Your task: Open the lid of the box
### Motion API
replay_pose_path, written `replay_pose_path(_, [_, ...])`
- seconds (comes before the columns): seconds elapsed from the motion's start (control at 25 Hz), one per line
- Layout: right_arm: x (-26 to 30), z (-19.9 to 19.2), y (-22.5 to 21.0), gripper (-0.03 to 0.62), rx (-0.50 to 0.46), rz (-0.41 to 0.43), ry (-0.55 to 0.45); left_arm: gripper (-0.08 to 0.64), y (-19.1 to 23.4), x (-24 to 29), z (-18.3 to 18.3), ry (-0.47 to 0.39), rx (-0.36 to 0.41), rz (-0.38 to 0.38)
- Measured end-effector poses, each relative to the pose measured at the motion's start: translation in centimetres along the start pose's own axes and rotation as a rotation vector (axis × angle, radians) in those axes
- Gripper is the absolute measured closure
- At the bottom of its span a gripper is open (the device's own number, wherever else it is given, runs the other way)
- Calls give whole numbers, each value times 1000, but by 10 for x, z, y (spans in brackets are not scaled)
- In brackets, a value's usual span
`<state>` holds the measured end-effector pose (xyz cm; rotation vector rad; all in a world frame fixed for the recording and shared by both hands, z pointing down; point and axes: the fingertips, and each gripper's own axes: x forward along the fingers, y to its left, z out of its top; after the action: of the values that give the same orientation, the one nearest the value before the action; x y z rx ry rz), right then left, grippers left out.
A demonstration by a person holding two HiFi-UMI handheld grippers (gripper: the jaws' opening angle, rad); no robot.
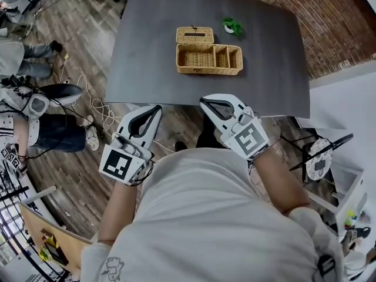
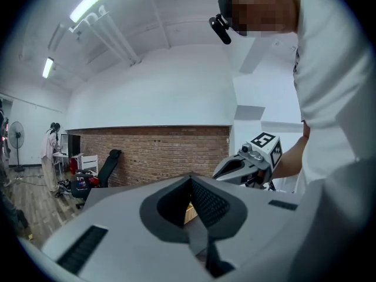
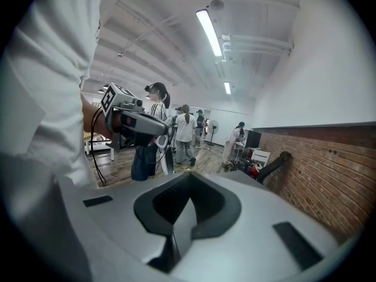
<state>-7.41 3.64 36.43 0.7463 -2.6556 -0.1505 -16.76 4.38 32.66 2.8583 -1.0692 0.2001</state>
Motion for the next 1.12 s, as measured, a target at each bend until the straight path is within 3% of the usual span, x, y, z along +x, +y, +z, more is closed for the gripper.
replay_pose_path(0.44, [-28, 19, 49, 586, -20, -113, -32, 549, -23, -53, -4, -36, 9, -6])
replay_pose_path(0.64, [-48, 36, 51, 588, 101, -210, -182, 549, -29, -60, -2, -50, -1, 8])
replay_pose_path(1.12, [-58, 38, 41, 588, 81, -235, -189, 549, -29, -54, 0, -60, -4, 0])
